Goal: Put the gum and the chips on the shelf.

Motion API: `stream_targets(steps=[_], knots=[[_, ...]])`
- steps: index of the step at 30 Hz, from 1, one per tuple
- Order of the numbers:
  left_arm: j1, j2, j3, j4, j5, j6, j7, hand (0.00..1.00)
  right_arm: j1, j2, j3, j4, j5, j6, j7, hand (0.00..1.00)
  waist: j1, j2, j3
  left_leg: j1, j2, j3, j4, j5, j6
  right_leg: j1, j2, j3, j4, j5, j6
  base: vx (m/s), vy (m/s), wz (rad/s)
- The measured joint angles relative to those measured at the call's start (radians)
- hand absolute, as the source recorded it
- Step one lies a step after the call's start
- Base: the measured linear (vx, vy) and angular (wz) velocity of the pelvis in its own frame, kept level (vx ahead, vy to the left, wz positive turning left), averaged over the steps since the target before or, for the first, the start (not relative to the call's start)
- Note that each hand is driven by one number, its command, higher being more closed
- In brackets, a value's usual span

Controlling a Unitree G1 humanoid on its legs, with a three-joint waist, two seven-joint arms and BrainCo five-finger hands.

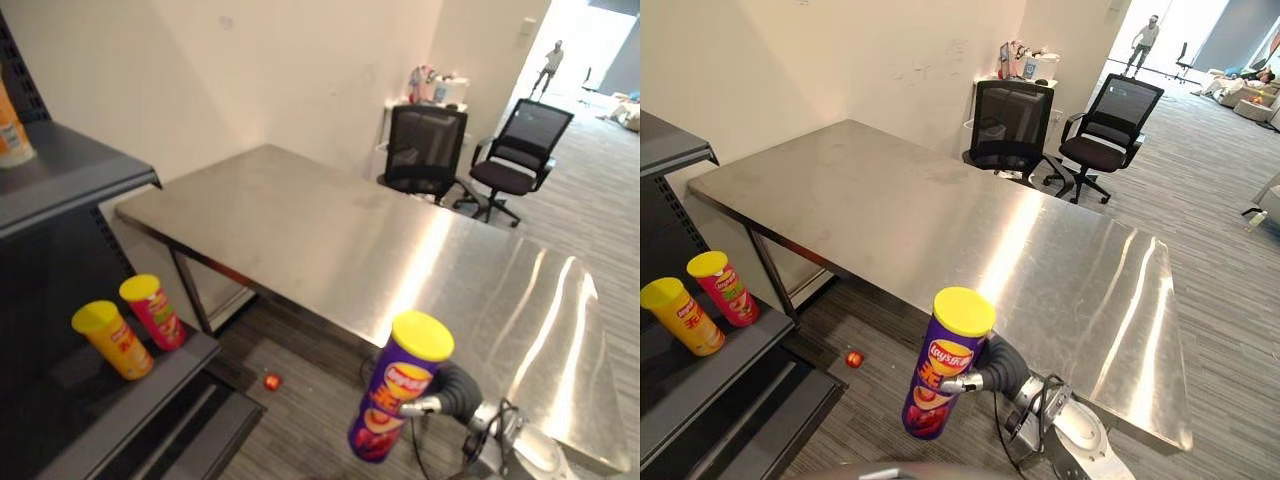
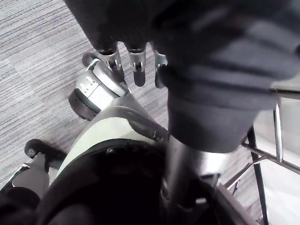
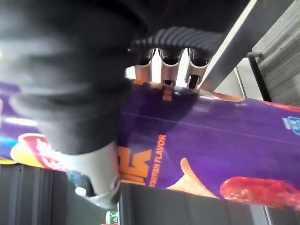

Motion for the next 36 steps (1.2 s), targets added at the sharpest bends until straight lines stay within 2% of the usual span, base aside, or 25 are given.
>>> stream_targets(steps=[2, 5, 6, 7, 8, 10, 12, 13, 14, 15, 16, 17, 18, 19, 20, 21, 22, 23, 24, 29, 32, 34, 36], knots=[[-0.012, -0.01, 0.004, -0.016, 0.0, -0.002, 0.0, 0.0, -0.029, -0.018, 0.007, 0.0, -0.012, -0.001, 0.0, 1.0, 0.002, 0.018, 0.041, -0.024, 0.01, -0.024, 0.042, -0.008, -0.008, 0.001, 0.016, -0.006, 0.014, -0.001, -0.002, -0.07, -0.029, 0.22], [-0.042, -0.024, 0.004, -0.05, 0.001, -0.015, -0.008, 0.0, -0.08, -0.045, 0.011, 0.006, -0.017, -0.005, -0.005, 1.0, 0.018, 0.047, 0.143, -0.072, 0.041, -0.05, 0.082, -0.002, 0.005, -0.005, 0.046, -0.042, 0.041, -0.008, -0.021, -0.12, -0.069, 0.41], [-0.047, -0.034, 0.005, -0.059, -0.001, -0.021, -0.008, 0.0, -0.08, -0.045, 0.011, 0.007, -0.02, -0.006, -0.009, 1.0, 0.026, 0.059, 0.157, -0.09, 0.058, -0.035, 0.079, 0.005, 0.027, -0.014, 0.06, -0.046, 0.044, -0.009, -0.04, -0.11, -0.101, 0.51], [-0.05, -0.042, 0.007, -0.069, -0.004, -0.023, -0.008, 0.0, -0.081, -0.045, 0.012, 0.007, -0.024, -0.007, -0.011, 1.0, 0.029, 0.065, 0.173, -0.096, 0.083, 0.012, 0.057, 0.024, 0.072, -0.017, 0.067, -0.051, 0.039, 0.009, -0.071, -0.04, -0.093, 0.67], [-0.056, -0.053, 0.018, -0.067, -0.023, -0.028, -0.009, 0.0, -0.081, -0.044, 0.009, 0.01, -0.029, -0.012, -0.017, 1.0, 0.029, 0.044, 0.186, -0.09, 0.114, 0.096, 0.049, 0.04, 0.095, -0.011, 0.047, -0.093, 0.014, 0.018, -0.086, -0.03, -0.068, 0.77], [-0.065, -0.086, 0.036, -0.063, -0.041, -0.027, -0.012, 0.0, -0.08, -0.043, -0.018, 0.042, -0.032, -0.027, -0.034, 1.0, 0.022, 0.079, 0.21, -0.14, 0.157, 0.212, 0.245, 0.01, 0.148, -0.019, 0.022, -0.15, 0.047, 0.019, -0.09, -0.05, -0.031, 0.79], [-0.061, -0.092, 0.045, -0.031, -0.064, -0.021, -0.001, 0.0, -0.024, -0.012, -0.081, 0.076, -0.042, -0.027, -0.046, 1.0, -0.011, 0.09, 0.207, -0.116, 0.187, 0.365, 0.487, -0.026, 0.208, -0.017, -0.033, -0.245, 0.077, 0.014, -0.094, -0.06, 0.027, 0.9], [-0.055, -0.092, 0.045, -0.027, -0.073, -0.021, -0.001, 0.0, 0.008, 0.003, -0.102, 0.072, -0.041, -0.032, -0.046, 1.0, -0.02, 0.096, 0.203, -0.111, 0.208, 0.4, 0.544, -0.026, 0.218, -0.022, -0.045, -0.274, 0.09, 0.013, -0.093, -0.06, 0.083, 1.11], [-0.037, -0.092, 0.046, -0.026, -0.073, -0.019, 0.001, 0.0, 0.071, 0.016, -0.137, 0.071, -0.042, -0.032, -0.046, 1.0, -0.036, 0.118, 0.185, -0.092, 0.258, 0.471, 0.587, 0.023, 0.249, -0.046, -0.069, -0.328, 0.13, -0.001, -0.088, -0.06, 0.122, 1.31], [-0.03, -0.08, 0.043, -0.023, -0.072, -0.015, -0.001, 0.0, 0.103, 0.037, -0.157, 0.081, -0.042, -0.026, -0.045, 1.0, -0.059, 0.124, 0.181, -0.112, 0.23, 0.541, 0.545, 0.022, 0.248, -0.069, -0.093, -0.36, 0.176, -0.039, -0.069, -0.06, 0.071, 1.88], [-0.009, -0.052, 0.02, -0.041, -0.065, -0.022, -0.015, 0.0, 0.138, 0.069, -0.144, 0.112, -0.042, -0.018, -0.038, 1.0, -0.079, 0.074, 0.157, -0.12, 0.146, 0.533, 0.389, 0.034, 0.245, -0.108, -0.109, -0.356, 0.199, -0.08, -0.062, -0.03, -0.031, 1.84], [-0.013, -0.028, 0.027, -0.03, -0.061, -0.02, -0.019, 0.0, 0.156, 0.095, -0.133, 0.132, -0.042, -0.013, -0.03, 1.0, -0.09, 0.027, 0.123, -0.066, 0.069, 0.498, 0.245, 0.033, 0.223, -0.118, -0.126, -0.363, 0.161, -0.089, -0.085, -0.05, -0.158, 2.17], [-0.009, -0.037, 0.04, -0.006, -0.058, -0.01, -0.023, 0.0, 0.196, 0.116, -0.156, 0.122, -0.041, -0.018, -0.019, 1.0, -0.106, 0.066, 0.117, -0.04, 0.147, 0.582, 0.333, -0.019, 0.217, -0.091, -0.114, -0.442, 0.128, -0.062, -0.086, -0.07, -0.034, 2.19], [-0.013, -0.069, 0.069, 0.037, -0.059, 0.012, 0.004, 0.0, 0.188, 0.124, -0.178, 0.13, -0.043, -0.017, -0.026, 1.0, -0.114, 0.111, 0.106, 0.042, 0.237, 0.661, 0.347, 0.03, 0.169, -0.093, -0.118, -0.512, 0.149, -0.064, -0.084, -0.08, 0.079, 2.07], [-0.021, -0.073, 0.078, 0.053, -0.059, 0.02, 0.015, 0.0, 0.183, 0.127, -0.192, 0.133, -0.042, -0.017, -0.026, 1.0, -0.115, 0.127, 0.095, 0.061, 0.237, 0.669, 0.298, 0.047, 0.128, -0.1, -0.13, -0.528, 0.157, -0.071, -0.077, -0.1, 0.208, 1.42], [-0.029, -0.073, 0.078, 0.058, -0.058, 0.025, 0.019, 0.0, 0.172, 0.136, -0.202, 0.138, -0.042, -0.017, -0.027, 1.0, -0.114, 0.132, 0.089, 0.059, 0.206, 0.671, 0.266, 0.044, 0.12, -0.105, -0.142, -0.544, 0.16, -0.072, -0.071, -0.14, 0.225, 1.06], [-0.023, -0.069, 0.078, 0.045, -0.058, 0.022, 0.018, 0.0, 0.157, 0.146, -0.192, 0.139, -0.042, -0.019, -0.026, 1.0, -0.105, 0.11, 0.081, 0.05, 0.166, 0.693, 0.219, 0.05, 0.116, -0.105, -0.173, -0.565, 0.125, -0.045, -0.041, -0.18, 0.268, 0.83], [-0.021, -0.07, 0.081, 0.048, -0.058, 0.023, 0.018, 0.0, 0.159, 0.149, -0.184, 0.136, -0.042, -0.019, -0.021, 1.0, -0.101, 0.11, 0.076, 0.049, 0.151, 0.691, 0.196, 0.05, 0.116, -0.105, -0.18, -0.569, 0.113, -0.034, -0.033, -0.16, 0.288, 0.68], [-0.02, -0.073, 0.096, 0.05, -0.058, 0.023, 0.018, 0.0, 0.161, 0.163, -0.167, 0.136, -0.043, -0.019, -0.02, 1.0, -0.098, 0.099, 0.056, 0.042, 0.127, 0.689, 0.159, 0.05, 0.116, -0.107, -0.186, -0.58, 0.087, -0.008, -0.028, -0.07, 0.184, 0.26], [-0.02, -0.081, 0.119, 0.054, -0.031, 0.024, 0.035, 0.0, 0.158, 0.16, -0.131, 0.136, -0.064, -0.019, -0.023, 1.0, -0.094, 0.105, 0.033, 0.038, 0.068, 0.686, 0.063, 0.05, 0.116, -0.124, -0.173, -0.57, -0.003, 0.096, -0.035, -0.06, 0.148, -0.08], [-0.024, -0.085, 0.116, 0.054, -0.03, 0.022, 0.051, 0.0, 0.145, 0.156, -0.107, 0.136, -0.068, -0.019, -0.031, 1.0, -0.089, 0.11, 0.035, 0.029, 0.071, 0.63, 0.086, 0.047, 0.112, -0.124, -0.16, -0.556, -0.015, 0.124, -0.051, -0.1, 0.071, -0.15], [-0.026, -0.09, 0.117, 0.054, -0.033, 0.02, 0.057, 0.0, 0.131, 0.154, -0.089, 0.134, -0.083, -0.023, -0.043, 1.0, -0.083, 0.115, 0.038, 0.043, 0.085, 0.612, 0.097, 0.03, 0.087, -0.123, -0.147, -0.546, -0.01, 0.125, -0.05, -0.08, 0.056, -0.31], [-0.036, -0.098, 0.124, 0.053, -0.042, 0.015, 0.066, 0.0, 0.095, 0.158, -0.05, 0.142, -0.105, -0.024, -0.057, 1.0, -0.051, 0.118, 0.051, 0.087, 0.134, 0.642, 0.126, -0.033, 0.03, -0.136, -0.104, -0.482, 0.03, 0.125, -0.051, -0.13, 0.06, -0.79]])
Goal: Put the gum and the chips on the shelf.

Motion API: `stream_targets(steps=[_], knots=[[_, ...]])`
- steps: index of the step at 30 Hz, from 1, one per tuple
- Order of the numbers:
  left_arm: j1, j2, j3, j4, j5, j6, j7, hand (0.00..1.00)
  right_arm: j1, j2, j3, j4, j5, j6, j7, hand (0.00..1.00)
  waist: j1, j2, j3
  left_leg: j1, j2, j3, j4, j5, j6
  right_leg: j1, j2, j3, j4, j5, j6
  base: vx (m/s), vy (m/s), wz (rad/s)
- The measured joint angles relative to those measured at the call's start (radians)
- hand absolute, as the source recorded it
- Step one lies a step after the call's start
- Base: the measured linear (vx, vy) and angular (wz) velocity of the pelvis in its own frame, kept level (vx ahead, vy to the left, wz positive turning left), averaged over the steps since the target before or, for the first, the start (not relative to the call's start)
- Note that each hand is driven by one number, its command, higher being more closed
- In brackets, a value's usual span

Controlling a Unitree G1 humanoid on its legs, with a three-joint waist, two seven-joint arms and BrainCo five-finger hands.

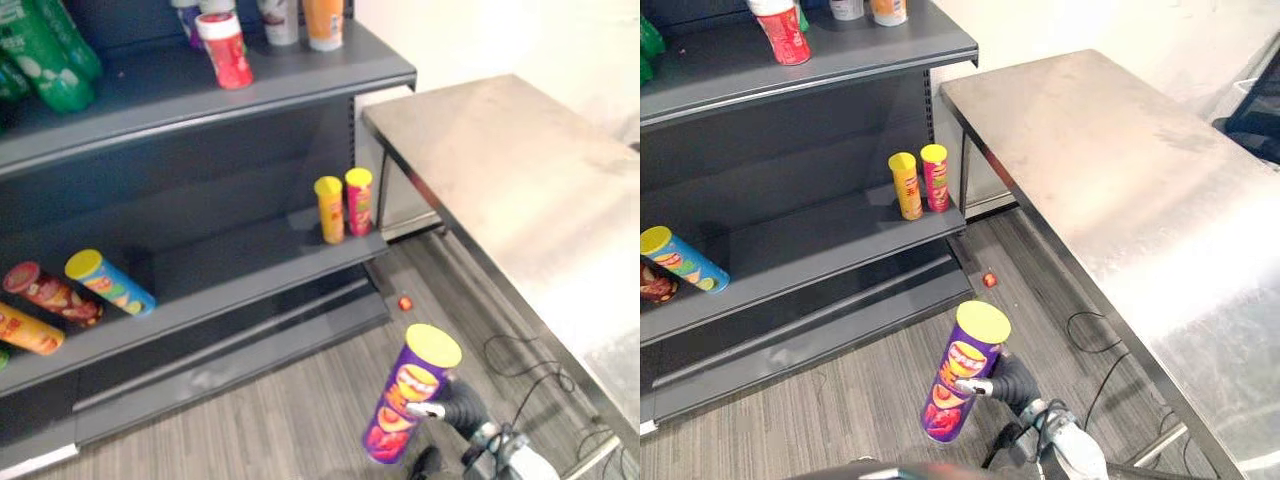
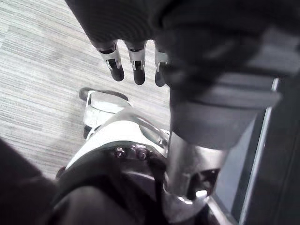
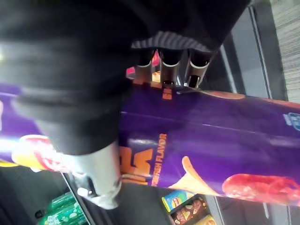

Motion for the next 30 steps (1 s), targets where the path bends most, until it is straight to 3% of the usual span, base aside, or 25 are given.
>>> stream_targets(steps=[3, 4, 6, 7, 10, 11, 13, 14, 15, 16, 17, 19, 20, 21, 22, 23, 24, 25, 27, 30], knots=[[-0.005, -0.004, 0.01, 0.001, 0.0, 0.002, 0.01, 0.0, 0.002, 0.002, 0.013, 0.0, 0.001, -0.004, -0.012, 1.0, -0.006, 0.01, 0.01, 0.026, 0.024, -0.004, 0.004, -0.1, -0.028, -0.007, 0.025, 0.026, 0.008, -0.002, -0.002, -0.18, 0.076, -0.55], [-0.01, -0.001, 0.011, -0.005, 0.0, 0.001, 0.009, 0.0, -0.001, 0.007, 0.018, 0.01, 0.001, -0.003, -0.012, 1.0, -0.005, -0.001, 0.028, 0.024, 0.024, 0.005, 0.017, -0.141, -0.038, -0.02, 0.027, 0.04, 0.011, -0.003, 0.001, -0.23, 0.085, -0.38], [-0.001, -0.003, 0.01, -0.041, -0.007, -0.007, 0.0, 0.0, 0.012, 0.002, 0.035, 0.021, 0.0, 0.001, -0.012, 1.0, 0.008, -0.012, 0.042, 0.024, 0.021, 0.021, 0.036, -0.158, -0.033, -0.02, 0.008, 0.028, 0.005, -0.01, 0.003, -0.22, 0.072, -0.32], [0.002, -0.002, 0.009, -0.052, -0.009, -0.013, -0.002, 0.0, 0.028, -0.002, 0.058, 0.021, 0.0, 0.003, -0.01, 1.0, 0.01, -0.013, 0.044, 0.027, 0.018, 0.02, 0.044, -0.165, -0.032, -0.024, -0.015, 0.018, 0.045, -0.017, -0.013, -0.13, 0.066, -0.08], [0.004, 0.001, 0.003, -0.05, -0.01, -0.014, -0.007, 0.0, 0.067, 0.001, 0.086, 0.028, 0.0, 0.004, -0.008, 1.0, -0.008, -0.022, 0.055, 0.047, 0.017, -0.043, 0.04, -0.171, -0.035, -0.052, -0.064, 0.052, 0.262, -0.014, -0.024, 0.04, 0.09, 0.43], [0.002, 0.003, -0.007, -0.049, -0.01, -0.014, -0.006, 0.0, 0.071, 0.003, 0.085, 0.028, 0.0, 0.004, -0.009, 1.0, -0.011, -0.01, 0.065, 0.06, 0.016, -0.065, 0.034, -0.168, -0.033, -0.058, -0.07, 0.093, 0.317, -0.008, -0.027, 0.08, 0.09, 0.93], [0.004, 0.04, -0.068, -0.051, -0.019, -0.013, -0.002, 0.0, 0.116, 0.02, 0.057, 0.028, 0.003, 0.002, -0.011, 1.0, -0.029, -0.031, 0.092, 0.101, -0.023, -0.186, -0.009, -0.132, -0.024, -0.061, -0.081, 0.316, 0.473, 0.001, -0.029, 0.09, 0.025, 1.34], [0.007, 0.05, -0.082, -0.051, -0.019, -0.013, -0.002, 0.0, 0.123, 0.025, 0.048, 0.027, 0.003, 0.002, -0.01, 1.0, -0.037, -0.035, 0.092, 0.104, -0.038, -0.22, -0.024, -0.123, -0.019, -0.061, -0.087, 0.356, 0.506, 0.011, -0.03, 0.09, -0.017, 1.68], [0.012, 0.063, -0.118, -0.048, -0.019, -0.013, -0.002, 0.0, 0.13, 0.029, 0.024, 0.028, 0.001, 0.003, -0.011, 1.0, -0.053, -0.031, 0.098, 0.107, -0.052, -0.296, -0.057, -0.11, -0.009, -0.08, -0.071, 0.46, 0.556, -0.066, -0.015, 0.07, -0.05, 1.35], [0.012, 0.07, -0.131, -0.045, -0.02, -0.013, -0.002, 0.0, 0.134, 0.03, 0.02, 0.025, 0.001, 0.003, -0.009, 1.0, -0.059, -0.033, 0.097, 0.101, -0.058, -0.322, -0.067, -0.111, 0.0, -0.08, -0.054, 0.504, 0.536, -0.126, -0.022, 0.09, -0.153, 1.85], [0.006, 0.087, -0.164, -0.041, -0.02, -0.013, -0.002, 0.0, 0.144, 0.037, 0.008, 0.009, 0.002, 0.002, -0.009, 1.0, -0.07, -0.034, 0.097, 0.05, -0.09, -0.408, -0.07, -0.108, 0.009, -0.109, -0.009, 0.617, 0.417, -0.211, -0.025, 0.08, -0.19, 1.36], [0.002, 0.086, -0.172, -0.04, -0.019, -0.012, -0.001, 0.0, 0.144, 0.037, 0.009, 0.01, 0.003, 0.006, -0.007, 1.0, -0.075, -0.027, 0.096, 0.018, -0.1, -0.455, -0.071, -0.107, 0.009, -0.148, 0.034, 0.701, 0.348, -0.213, -0.029, 0.1, -0.223, 1.26], [0.006, 0.083, -0.165, -0.041, -0.019, -0.013, 0.001, 0.0, 0.148, 0.038, 0.015, 0.004, 0.003, 0.008, -0.008, 1.0, -0.094, -0.033, 0.085, -0.021, -0.092, -0.528, -0.068, -0.111, -0.01, -0.157, 0.089, 0.787, 0.237, -0.207, -0.018, 0.15, -0.335, 1.55], [0.013, 0.086, -0.162, -0.04, -0.019, -0.014, 0.0, 0.0, 0.165, 0.038, 0.019, -0.009, 0.004, 0.008, -0.008, 1.0, -0.103, -0.03, 0.085, -0.034, -0.084, -0.573, -0.065, -0.119, -0.032, -0.154, 0.11, 0.8, 0.251, -0.193, 0.048, 0.16, -0.368, 1.61], [0.016, 0.074, -0.162, -0.041, -0.019, -0.013, 0.003, 0.0, 0.17, 0.032, 0.019, -0.014, 0.004, 0.008, -0.01, 1.0, -0.109, -0.027, 0.087, -0.033, -0.066, -0.591, -0.07, -0.12, -0.039, -0.155, 0.117, 0.762, 0.285, -0.221, 0.072, 0.28, -0.452, 1.24], [0.017, 0.039, -0.144, -0.039, -0.02, -0.011, 0.038, 0.0, 0.158, 0.015, 0.023, -0.034, 0.004, 0.01, -0.012, 1.0, -0.105, 0.001, 0.078, -0.033, -0.019, -0.611, -0.082, -0.097, -0.066, -0.163, 0.139, 0.707, 0.336, -0.262, 0.059, 0.31, -0.429, 1.0], [0.014, 0.026, -0.121, -0.039, -0.02, -0.012, 0.05, 0.0, 0.14, 0.005, 0.02, -0.062, 0.004, 0.01, -0.017, 1.0, -0.104, 0.006, 0.076, -0.049, 0.013, -0.608, -0.087, -0.061, -0.07, -0.179, 0.148, 0.657, 0.371, -0.276, 0.042, 0.31, -0.397, 0.87], [0.014, 0.027, -0.12, -0.041, -0.021, -0.014, 0.046, 0.0, 0.138, 0.006, 0.018, -0.077, 0.004, 0.004, -0.023, 1.0, -0.104, 0.006, 0.076, -0.061, 0.023, -0.606, -0.097, -0.035, -0.07, -0.185, 0.148, 0.631, 0.377, -0.279, 0.037, 0.2, -0.292, 0.77], [0.015, 0.025, -0.124, -0.042, -0.031, -0.02, 0.04, 0.0, 0.136, 0.007, 0.017, -0.114, 0.005, -0.007, -0.027, 1.0, -0.099, 0.007, 0.075, -0.094, 0.027, -0.552, -0.176, 0.077, -0.087, -0.213, 0.134, 0.581, 0.376, -0.28, 0.032, 0.15, -0.221, 0.68], [0.014, 0.027, -0.138, -0.043, -0.032, -0.023, 0.04, 0.0, 0.104, 0.005, 0.008, -0.105, 0.004, -0.004, -0.031, 1.0, -0.089, 0.008, 0.075, -0.122, 0.024, -0.516, -0.21, 0.13, -0.117, -0.221, 0.126, 0.555, 0.365, -0.281, 0.031, 0.08, -0.077, 0.44]])
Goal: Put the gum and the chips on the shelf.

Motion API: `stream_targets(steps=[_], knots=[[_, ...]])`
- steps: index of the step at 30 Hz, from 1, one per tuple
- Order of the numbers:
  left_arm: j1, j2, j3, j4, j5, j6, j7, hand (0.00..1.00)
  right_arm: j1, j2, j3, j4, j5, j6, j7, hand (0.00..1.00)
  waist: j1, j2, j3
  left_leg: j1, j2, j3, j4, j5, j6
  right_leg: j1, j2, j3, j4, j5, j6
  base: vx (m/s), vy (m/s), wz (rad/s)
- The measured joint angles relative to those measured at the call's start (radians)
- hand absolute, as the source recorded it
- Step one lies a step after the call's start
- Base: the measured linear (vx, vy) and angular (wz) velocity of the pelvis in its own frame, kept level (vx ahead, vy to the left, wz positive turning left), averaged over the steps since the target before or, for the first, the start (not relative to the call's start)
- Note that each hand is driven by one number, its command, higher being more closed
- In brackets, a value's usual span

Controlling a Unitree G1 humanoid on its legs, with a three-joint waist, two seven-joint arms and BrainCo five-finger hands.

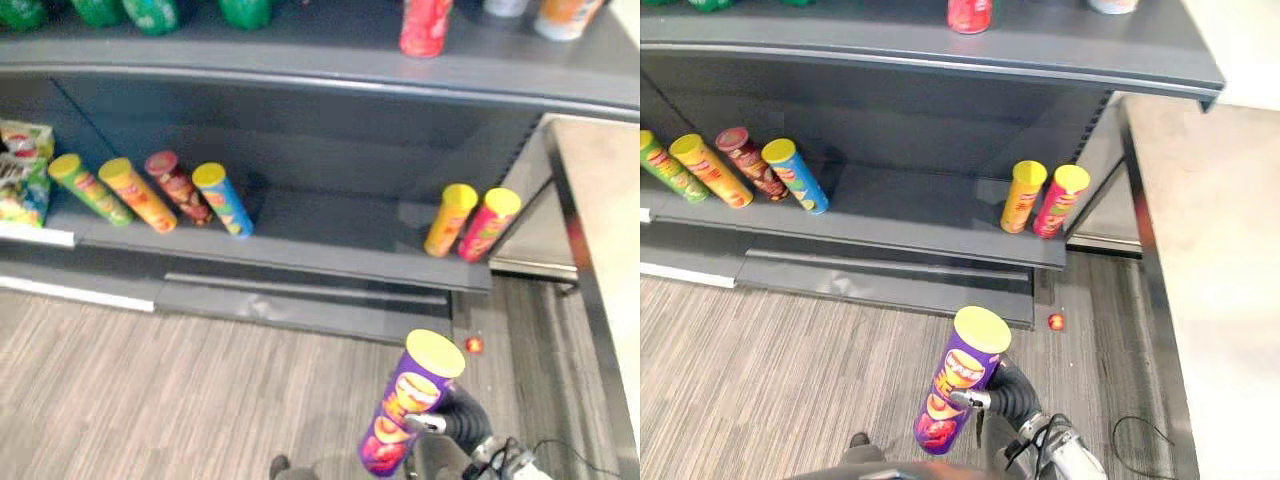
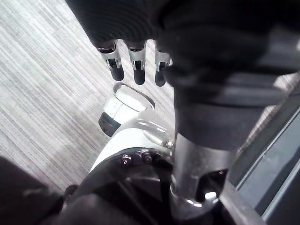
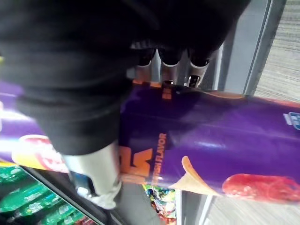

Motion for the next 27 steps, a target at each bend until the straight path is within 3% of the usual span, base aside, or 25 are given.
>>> stream_targets(steps=[4, 10, 16, 22, 27], knots=[[0.007, 0.021, -0.031, -0.003, 0.002, 0.0, -0.012, 0.0, -0.062, 0.002, -0.044, -0.004, -0.015, -0.003, -0.009, 1.0, -0.001, 0.002, -0.004, -0.036, -0.004, 0.022, -0.021, -0.017, -0.023, 0.005, 0.0, -0.008, -0.075, 0.023, 0.01, -0.04, 0.053, 0.19], [0.011, 0.06, -0.066, -0.037, 0.002, -0.003, -0.047, 0.0, -0.194, -0.01, -0.074, -0.041, -0.082, -0.024, -0.044, 1.0, 0.029, -0.032, -0.008, -0.074, -0.046, 0.039, -0.023, -0.026, -0.01, 0.012, -0.031, 0.021, -0.19, 0.106, 0.047, -0.07, 0.11, -0.05], [0.012, 0.059, -0.066, -0.04, 0.001, 0.002, -0.049, 0.0, -0.372, 0.001, -0.079, 0.001, -0.083, -0.036, -0.092, 1.0, 0.049, -0.029, -0.006, -0.084, -0.055, 0.031, -0.008, -0.024, -0.007, 0.022, -0.039, 0.024, -0.209, 0.13, 0.048, -0.01, 0.029, 0.02], [-0.026, 0.04, -0.07, -0.061, -0.007, 0.001, -0.048, 0.0, -0.78, 0.099, -0.156, 0.316, -0.224, -0.08, -0.359, 1.0, 0.095, -0.004, 0.056, -0.11, -0.059, -0.011, 0.011, -0.015, 0.003, 0.031, -0.043, 0.004, -0.214, 0.136, 0.05, -0.05, -0.002, 0.13], [-0.056, 0.031, -0.108, -0.098, -0.034, 0.001, -0.034, 0.0, -1.058, 0.109, -0.167, 0.566, -0.279, -0.091, -0.506, 1.0, 0.13, 0.026, 0.13, -0.132, -0.062, -0.021, 0.034, -0.013, 0.005, 0.025, -0.044, 0.004, -0.218, 0.154, 0.044, -0.04, 0.0, 0.05]])
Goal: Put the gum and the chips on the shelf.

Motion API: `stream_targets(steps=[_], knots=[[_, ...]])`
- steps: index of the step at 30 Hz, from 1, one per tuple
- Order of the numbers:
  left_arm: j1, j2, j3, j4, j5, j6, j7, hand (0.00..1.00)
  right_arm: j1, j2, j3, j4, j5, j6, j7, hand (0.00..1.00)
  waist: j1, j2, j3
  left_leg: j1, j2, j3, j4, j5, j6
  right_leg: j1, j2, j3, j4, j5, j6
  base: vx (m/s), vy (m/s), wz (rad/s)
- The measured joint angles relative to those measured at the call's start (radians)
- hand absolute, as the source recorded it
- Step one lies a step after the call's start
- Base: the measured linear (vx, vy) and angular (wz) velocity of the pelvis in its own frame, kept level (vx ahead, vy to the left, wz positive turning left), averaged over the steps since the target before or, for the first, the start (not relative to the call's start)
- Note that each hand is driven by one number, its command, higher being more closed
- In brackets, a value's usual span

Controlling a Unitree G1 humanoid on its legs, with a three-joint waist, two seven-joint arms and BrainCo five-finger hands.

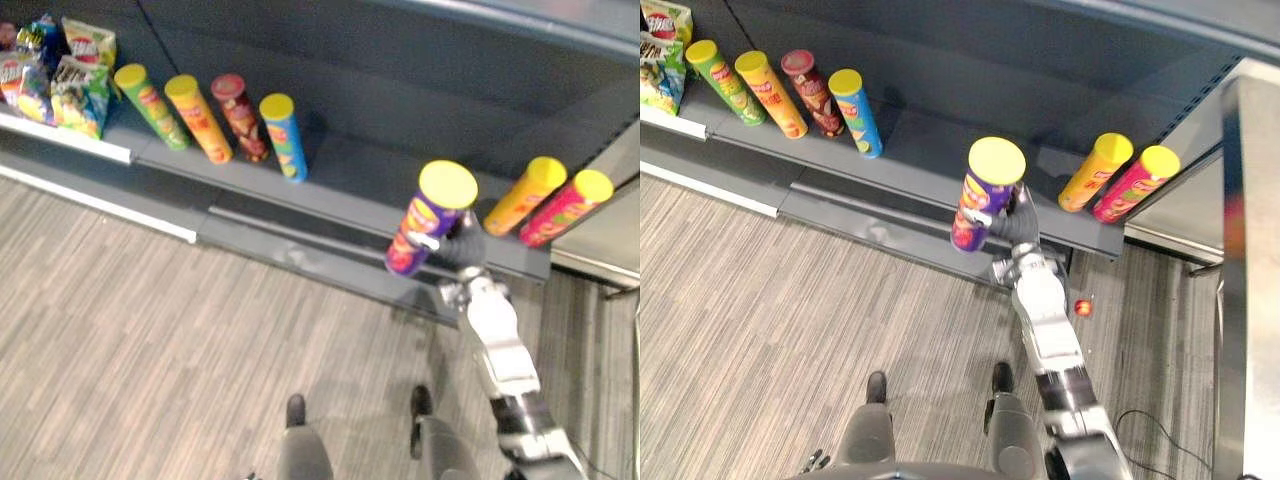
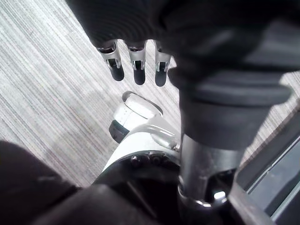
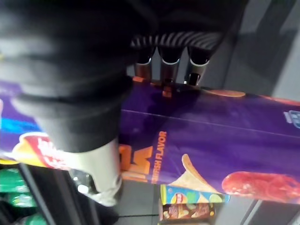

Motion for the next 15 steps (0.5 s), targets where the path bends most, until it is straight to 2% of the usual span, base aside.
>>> stream_targets(steps=[5, 7, 11, 15], knots=[[-0.023, 0.001, -0.038, -0.043, -0.02, -0.006, 0.005, 0.0, -0.273, 0.0, -0.011, 0.264, -0.015, 0.002, -0.069, 1.0, 0.023, 0.024, 0.083, -0.012, -0.002, -0.017, 0.016, 0.001, 0.001, -0.001, 0.0, 0.002, -0.004, 0.014, -0.003, -0.02, 0.0, 0.06], [-0.039, 0.001, -0.064, -0.063, -0.053, -0.009, 0.005, 0.0, -0.384, -0.004, -0.028, 0.351, -0.033, 0.004, -0.088, 1.0, 0.045, 0.043, 0.11, -0.042, -0.003, -0.023, 0.029, 0.003, 0.001, -0.023, 0.001, 0.003, -0.005, 0.022, -0.004, -0.05, -0.002, 0.01], [-0.057, 0.004, -0.102, -0.06, -0.093, -0.016, 0.005, 0.0, -0.47, -0.025, -0.029, 0.415, -0.044, 0.007, -0.096, 1.0, 0.066, 0.064, 0.128, -0.071, -0.004, -0.035, 0.039, 0.006, 0.001, -0.041, 0.001, 0.003, -0.006, 0.027, -0.005, -0.01, -0.008, 0.04], [-0.075, 0.021, -0.157, -0.057, -0.13, -0.03, 0.005, 0.0, -0.53, -0.03, -0.066, 0.436, -0.078, 0.007, -0.147, 1.0, 0.088, 0.083, 0.138, -0.11, -0.005, -0.043, 0.044, 0.01, 0.002, -0.072, 0.002, 0.006, -0.012, 0.04, -0.006, 0.0, -0.002, 0.02]])
